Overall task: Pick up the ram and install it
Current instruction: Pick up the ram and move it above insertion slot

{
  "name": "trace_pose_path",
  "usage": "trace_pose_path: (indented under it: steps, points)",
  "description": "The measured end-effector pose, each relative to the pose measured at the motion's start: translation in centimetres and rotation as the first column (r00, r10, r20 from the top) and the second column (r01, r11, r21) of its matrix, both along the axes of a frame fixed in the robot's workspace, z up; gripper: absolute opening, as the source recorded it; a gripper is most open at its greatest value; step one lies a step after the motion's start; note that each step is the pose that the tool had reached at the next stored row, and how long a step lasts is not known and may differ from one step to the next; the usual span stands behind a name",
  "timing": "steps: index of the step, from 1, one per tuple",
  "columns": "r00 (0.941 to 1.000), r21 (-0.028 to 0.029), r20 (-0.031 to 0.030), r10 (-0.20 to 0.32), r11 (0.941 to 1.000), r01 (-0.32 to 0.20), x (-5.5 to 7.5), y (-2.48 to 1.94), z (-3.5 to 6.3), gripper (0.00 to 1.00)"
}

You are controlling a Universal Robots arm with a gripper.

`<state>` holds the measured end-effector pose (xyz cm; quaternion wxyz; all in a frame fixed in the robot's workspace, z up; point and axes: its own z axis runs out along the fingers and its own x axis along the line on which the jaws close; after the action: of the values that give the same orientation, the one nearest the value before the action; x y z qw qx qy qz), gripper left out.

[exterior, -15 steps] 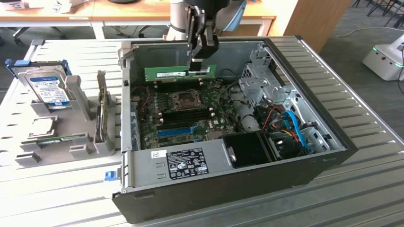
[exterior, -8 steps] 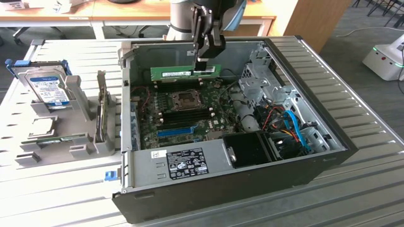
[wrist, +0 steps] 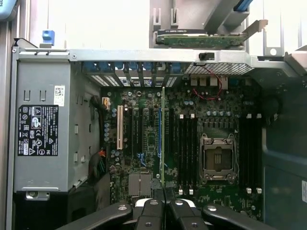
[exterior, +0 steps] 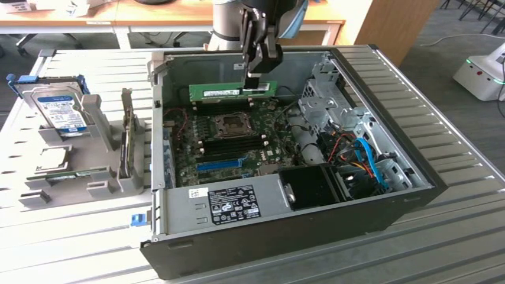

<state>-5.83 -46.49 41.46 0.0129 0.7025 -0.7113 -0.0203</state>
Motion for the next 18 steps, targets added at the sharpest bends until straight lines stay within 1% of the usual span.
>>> trace_pose_path:
  steps: [4,18]
  points:
    - [1.0,-0.0001,0.0,0.0,1.0,0.0,0.0,-0.01,-0.41,0.12]
    - [1.0,-0.0001,0.0,0.0,1.0,0.0,0.0,-0.01,-2.36,0.12]
